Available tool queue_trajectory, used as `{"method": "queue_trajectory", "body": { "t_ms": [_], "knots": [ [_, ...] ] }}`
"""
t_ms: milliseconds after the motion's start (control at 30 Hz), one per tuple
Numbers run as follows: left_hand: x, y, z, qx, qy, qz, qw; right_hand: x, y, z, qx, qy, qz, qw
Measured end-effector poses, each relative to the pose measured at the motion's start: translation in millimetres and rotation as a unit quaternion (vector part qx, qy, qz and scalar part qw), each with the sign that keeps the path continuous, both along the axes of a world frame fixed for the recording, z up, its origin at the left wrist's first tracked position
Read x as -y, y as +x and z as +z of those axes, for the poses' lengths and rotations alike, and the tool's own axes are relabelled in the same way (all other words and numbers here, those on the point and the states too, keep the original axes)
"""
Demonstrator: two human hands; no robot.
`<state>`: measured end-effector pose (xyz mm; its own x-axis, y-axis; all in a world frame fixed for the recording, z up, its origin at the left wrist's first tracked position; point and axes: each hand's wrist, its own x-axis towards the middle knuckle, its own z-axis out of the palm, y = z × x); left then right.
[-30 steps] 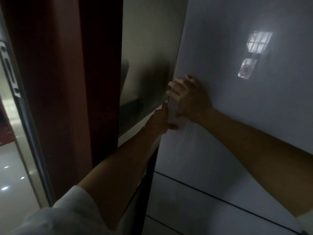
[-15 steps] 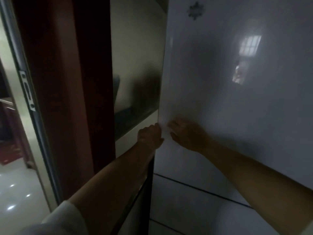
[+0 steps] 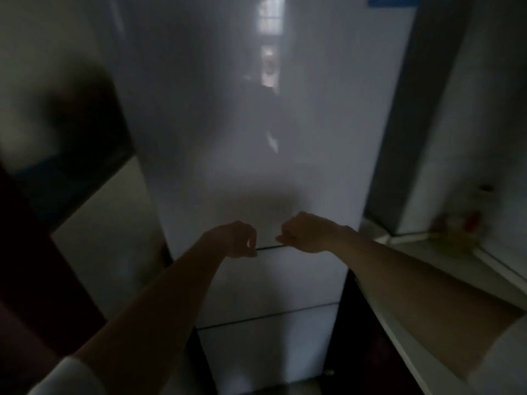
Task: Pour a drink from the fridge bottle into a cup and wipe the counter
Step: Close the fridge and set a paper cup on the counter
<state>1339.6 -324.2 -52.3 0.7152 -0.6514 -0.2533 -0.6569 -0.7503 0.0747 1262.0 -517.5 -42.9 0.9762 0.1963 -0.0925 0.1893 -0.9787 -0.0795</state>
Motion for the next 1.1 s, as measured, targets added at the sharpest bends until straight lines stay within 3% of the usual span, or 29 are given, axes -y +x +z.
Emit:
{"method": "queue_trajectory", "body": {
  "t_ms": [233, 333, 600, 933, 1100],
  "knots": [
    [104.9, -83.1, -25.0, -0.009, 0.037, -0.228, 0.973, 48.3, -150.6, -30.2, -0.026, 0.010, -0.243, 0.970],
    [137.2, -143.4, -44.5, -0.041, 0.056, -0.321, 0.945, 50.8, -231.3, -51.5, -0.049, 0.041, -0.338, 0.939],
    [214.1, -336.6, -60.0, -0.063, 0.062, -0.504, 0.859, 44.3, -459.5, -71.4, -0.089, 0.017, -0.518, 0.850],
    [242.9, -605.8, -89.8, 0.019, 0.121, -0.645, 0.754, 6.7, -732.3, -108.6, -0.070, 0.029, -0.700, 0.710],
    [238.1, -762.3, -107.0, 0.014, 0.124, -0.711, 0.692, -40.1, -883.5, -122.4, -0.065, 0.012, -0.778, 0.624]
  ]
}}
